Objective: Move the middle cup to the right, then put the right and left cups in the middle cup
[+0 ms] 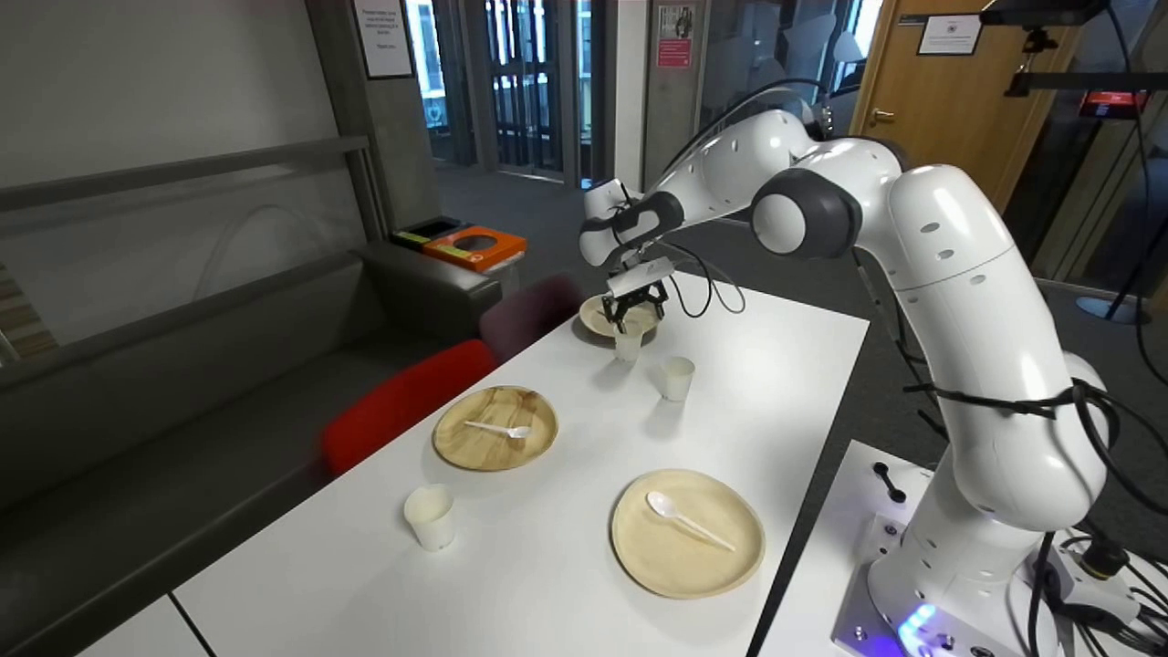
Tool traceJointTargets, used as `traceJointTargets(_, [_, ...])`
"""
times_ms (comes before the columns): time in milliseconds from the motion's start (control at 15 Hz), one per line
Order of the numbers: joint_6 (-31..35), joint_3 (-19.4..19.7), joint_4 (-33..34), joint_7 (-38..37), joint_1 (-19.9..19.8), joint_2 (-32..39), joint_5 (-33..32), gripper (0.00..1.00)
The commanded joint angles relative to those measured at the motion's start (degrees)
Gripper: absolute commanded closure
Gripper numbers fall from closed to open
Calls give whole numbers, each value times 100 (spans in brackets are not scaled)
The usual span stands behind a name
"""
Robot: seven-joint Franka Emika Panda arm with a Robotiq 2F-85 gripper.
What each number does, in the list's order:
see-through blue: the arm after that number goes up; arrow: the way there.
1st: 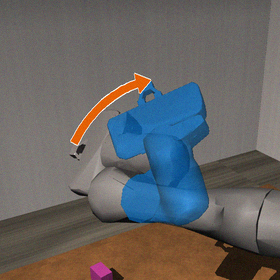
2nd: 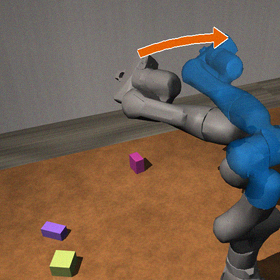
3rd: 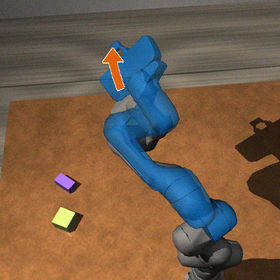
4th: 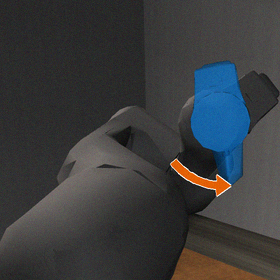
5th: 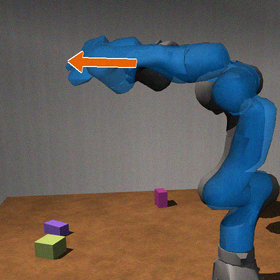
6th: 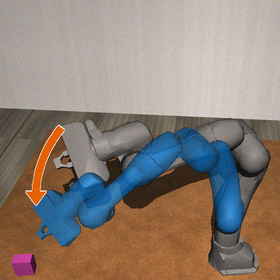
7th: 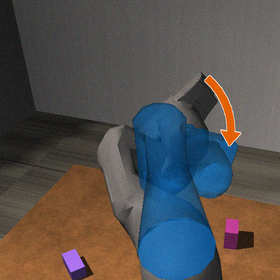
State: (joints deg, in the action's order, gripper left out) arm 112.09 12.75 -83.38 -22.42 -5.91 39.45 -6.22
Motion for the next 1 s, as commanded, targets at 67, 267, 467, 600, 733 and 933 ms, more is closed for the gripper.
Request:
traceJointTargets(67, [230, -54, 151, 682, -71, 115, -259, 0])
traceJointTargets(267, [477, -187, 371, 1626, -255, 242, -283, 0])
traceJointTargets(467, [568, -445, 735, 2627, -520, 473, -64, 0])
traceJointTargets(600, [425, -612, 1061, 3096, -664, 729, 39, 0])
traceJointTargets(733, [286, -724, 1339, 3408, -758, 973, 91, 0])
traceJointTargets(933, [191, -831, 1687, 3700, -845, 1319, 158, 0])
